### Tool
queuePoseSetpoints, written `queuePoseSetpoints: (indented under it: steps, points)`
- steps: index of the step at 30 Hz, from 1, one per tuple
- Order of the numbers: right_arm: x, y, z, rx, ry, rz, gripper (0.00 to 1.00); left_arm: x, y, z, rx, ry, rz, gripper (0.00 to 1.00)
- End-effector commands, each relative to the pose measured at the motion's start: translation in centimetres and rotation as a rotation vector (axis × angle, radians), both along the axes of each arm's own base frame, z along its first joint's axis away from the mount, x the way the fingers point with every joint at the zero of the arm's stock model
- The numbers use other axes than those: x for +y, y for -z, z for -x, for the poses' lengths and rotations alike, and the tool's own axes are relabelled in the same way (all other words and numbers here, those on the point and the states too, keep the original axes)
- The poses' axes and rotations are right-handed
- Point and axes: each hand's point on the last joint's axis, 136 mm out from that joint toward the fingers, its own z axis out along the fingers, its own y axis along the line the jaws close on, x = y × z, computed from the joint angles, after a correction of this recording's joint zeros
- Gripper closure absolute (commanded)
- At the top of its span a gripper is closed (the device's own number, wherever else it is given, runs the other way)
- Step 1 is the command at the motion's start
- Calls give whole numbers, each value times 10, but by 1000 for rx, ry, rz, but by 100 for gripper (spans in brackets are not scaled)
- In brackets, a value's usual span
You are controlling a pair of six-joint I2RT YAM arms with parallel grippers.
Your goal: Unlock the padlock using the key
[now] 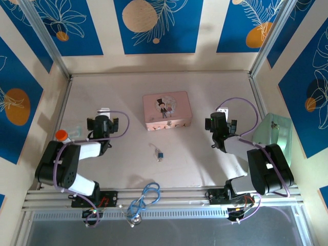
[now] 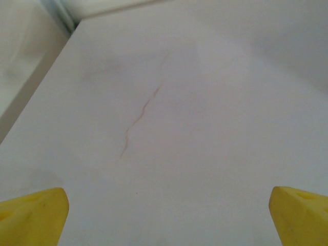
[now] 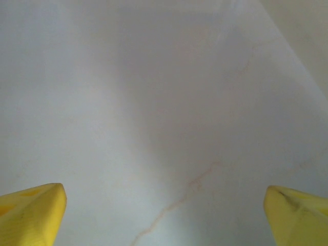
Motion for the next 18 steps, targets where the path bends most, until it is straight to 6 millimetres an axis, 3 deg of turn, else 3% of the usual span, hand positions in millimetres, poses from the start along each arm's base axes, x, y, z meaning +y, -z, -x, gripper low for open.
queuePoseSetpoints:
  steps: [1,6,9,18]
  points:
    - [8,-30,-28,-180,-95,-63,1,-1,-17,-7,-119,59,71,1]
    - [12,-19,-43,-232,-217,-208,1,-8,-5,-9,-115,119,89,1]
    - [13,-8,-36,-207,-282,-298,1,-7,-7,-10,-126,117,88,1]
    - [14,-8,-36,-220,-284,-286,1,-6,-8,-9,-136,114,81,1]
